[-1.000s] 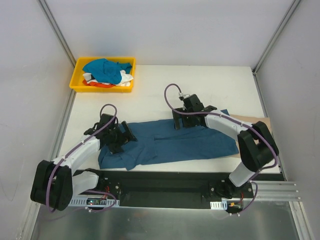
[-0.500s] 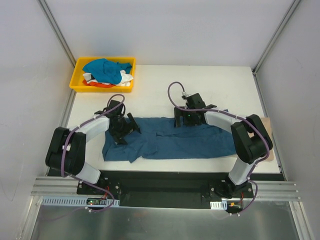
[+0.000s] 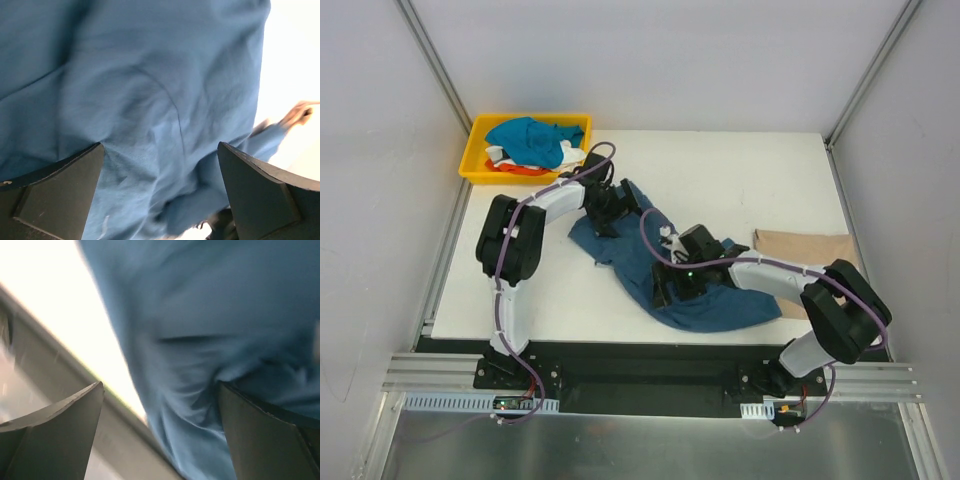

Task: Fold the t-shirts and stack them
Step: Fold the tshirt

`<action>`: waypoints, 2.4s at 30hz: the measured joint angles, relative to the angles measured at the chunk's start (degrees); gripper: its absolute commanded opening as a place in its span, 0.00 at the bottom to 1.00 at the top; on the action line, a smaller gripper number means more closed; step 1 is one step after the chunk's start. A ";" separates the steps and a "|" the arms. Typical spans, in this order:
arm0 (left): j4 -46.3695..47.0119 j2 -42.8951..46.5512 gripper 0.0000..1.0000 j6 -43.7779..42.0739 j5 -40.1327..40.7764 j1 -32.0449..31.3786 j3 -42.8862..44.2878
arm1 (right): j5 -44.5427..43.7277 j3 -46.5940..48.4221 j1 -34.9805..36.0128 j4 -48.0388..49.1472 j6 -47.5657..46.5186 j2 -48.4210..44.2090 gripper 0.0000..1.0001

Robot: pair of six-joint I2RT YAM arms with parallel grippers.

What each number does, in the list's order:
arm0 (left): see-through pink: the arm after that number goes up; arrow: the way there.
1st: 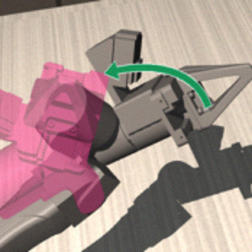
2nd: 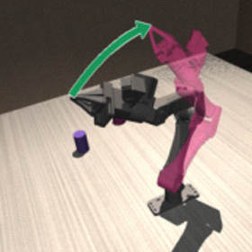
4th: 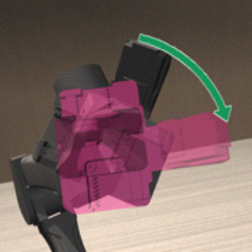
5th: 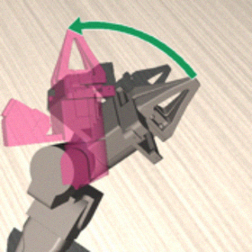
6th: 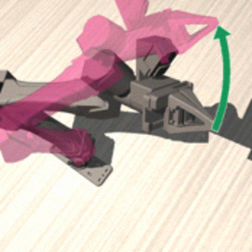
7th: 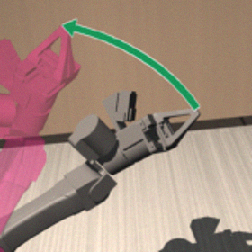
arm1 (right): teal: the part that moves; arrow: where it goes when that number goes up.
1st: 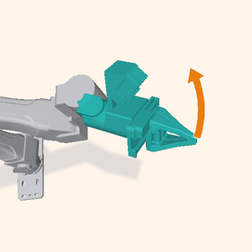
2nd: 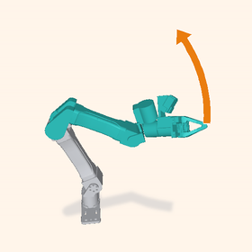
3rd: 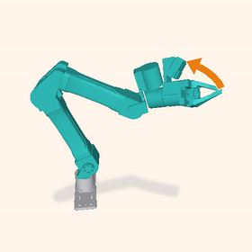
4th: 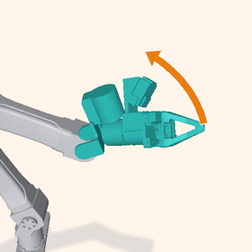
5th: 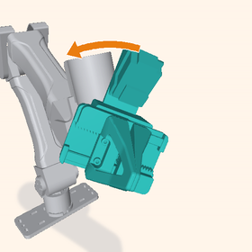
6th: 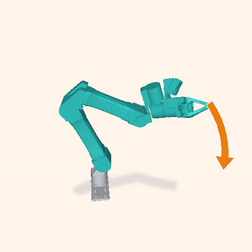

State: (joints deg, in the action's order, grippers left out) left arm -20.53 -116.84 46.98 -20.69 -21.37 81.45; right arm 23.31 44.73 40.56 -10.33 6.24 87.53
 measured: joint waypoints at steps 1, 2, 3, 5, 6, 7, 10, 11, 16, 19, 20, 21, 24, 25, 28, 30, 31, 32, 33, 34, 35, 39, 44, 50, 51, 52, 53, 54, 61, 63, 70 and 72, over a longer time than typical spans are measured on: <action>0.50 -1.66 0.99 0.00 -0.35 -0.42 2.23 | 1.25 -0.07 2.10 -0.90 0.09 -0.24 0.97; 0.94 -3.08 0.99 -0.02 -0.79 -0.81 4.26 | 2.43 -0.07 4.07 -1.68 0.15 -0.52 0.97; 1.20 -4.57 0.99 -0.07 -1.31 -1.22 6.34 | 3.34 -0.07 5.35 -2.32 0.13 -0.79 0.97; 1.68 -7.15 0.99 -0.13 -2.16 -2.01 10.14 | 5.25 -0.07 7.52 -3.56 -0.09 -1.88 0.97; 2.12 -8.72 0.99 -0.20 -2.89 -2.58 12.39 | 5.90 -0.07 7.96 -4.11 -0.24 -2.64 0.97; 2.43 -9.60 0.99 -0.31 -3.19 -2.73 13.60 | 6.27 -0.04 8.09 -4.55 -0.39 -3.61 0.97; 3.54 -10.67 0.99 -1.40 -3.91 -3.41 15.23 | 6.23 0.07 8.00 -6.08 -0.85 -6.40 0.97; 3.69 -10.64 0.99 -1.90 -3.89 -3.48 15.17 | 5.79 0.20 7.98 -7.02 -1.16 -7.41 0.97; 5.81 -5.79 0.99 -5.55 -2.29 -3.48 8.52 | -1.01 1.92 7.87 -12.83 -3.30 -11.52 0.97; 4.55 0.09 0.99 -7.85 0.98 -3.43 2.12 | -6.16 3.34 7.34 -15.89 -4.44 -13.60 0.97; 3.93 2.40 0.99 -8.50 2.03 -3.41 -0.07 | -7.80 3.96 7.08 -16.79 -4.94 -14.21 0.96; 3.58 5.09 0.99 -9.03 3.34 -3.41 -2.25 | -9.49 4.68 6.84 -17.70 -5.53 -14.69 0.97; 2.80 13.00 0.99 -9.90 6.86 -3.34 -7.39 | -13.79 8.00 6.40 -19.87 -6.97 -14.62 0.97; 2.69 16.46 0.99 -10.03 8.37 -3.37 -9.33 | -14.93 9.60 6.34 -20.15 -7.32 -13.97 0.97; 2.71 24.92 0.99 -10.19 11.80 -3.37 -13.90 | -17.09 15.21 6.29 -19.74 -8.13 -9.22 0.97; 2.84 29.38 0.99 -10.27 13.75 -3.37 -16.59 | -18.01 18.67 6.29 -18.29 -8.59 -4.79 0.97; 2.80 31.56 0.99 -10.34 14.84 -3.37 -18.08 | -18.36 19.87 6.29 -17.97 -8.79 -2.93 0.97; 2.78 34.16 0.99 -10.34 16.20 -3.34 -20.02 | -18.80 22.03 6.29 -18.01 -9.01 -0.20 0.97; 2.45 36.00 0.99 -10.34 17.16 -3.34 -21.29 | -19.06 23.43 6.29 -17.68 -9.18 1.73 0.97; 2.19 38.14 0.99 -10.32 18.34 -3.34 -22.86 | -19.30 25.59 6.21 -18.01 -9.31 4.24 0.97; 2.10 40.52 0.99 -10.32 19.65 -3.34 -24.57 | -19.43 28.11 6.19 -18.10 -9.38 6.84 0.97; 0.59 50.80 0.99 -9.46 24.37 -3.32 -31.47 | -19.71 35.06 6.14 -16.83 -9.25 15.19 0.97; -1.25 62.45 0.99 -7.17 28.70 -3.28 -40.26 | -21.18 39.08 6.14 -17.42 -8.17 23.19 0.97; -2.75 64.85 0.99 -5.86 29.24 -3.28 -45.51 | -22.73 44.41 5.38 -19.54 -6.73 31.01 0.97; -2.82 64.46 0.99 -5.79 29.20 -3.28 -45.79 | -22.43 45.11 4.90 -19.82 -6.01 32.02 0.97; -2.84 64.00 0.99 -5.77 29.18 -3.28 -45.81 | -22.38 45.77 4.46 -20.20 -5.33 32.76 0.97; -2.62 63.39 0.99 -5.73 29.18 -3.28 -45.81 | -22.08 46.73 3.82 -20.76 -4.37 33.31 0.97; -2.43 62.64 0.99 -5.66 29.16 -3.28 -45.81 | -21.73 47.58 3.08 -20.83 -3.43 33.77 0.97; 0.98 56.04 0.99 -5.68 26.86 -3.28 -45.81 | -19.69 59.56 -3.34 -23.78 1.73 41.27 0.97; 2.38 54.10 0.99 -5.79 26.38 -3.28 -45.81 | -19.32 65.64 -5.22 -25.62 2.32 44.83 0.97; 5.14 47.47 0.99 -6.75 25.22 -3.28 -44.22 | -15.06 83.76 -12.26 -26.60 5.88 55.60 0.97; 5.75 45.53 0.99 -7.13 25.00 -3.10 -42.99 | -13.55 84.30 -14.34 -24.65 7.76 56.17 0.97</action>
State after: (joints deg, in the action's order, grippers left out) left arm -14.79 -71.31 39.86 4.32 -24.47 38.46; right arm 9.76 129.03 26.22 -34.98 14.00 143.70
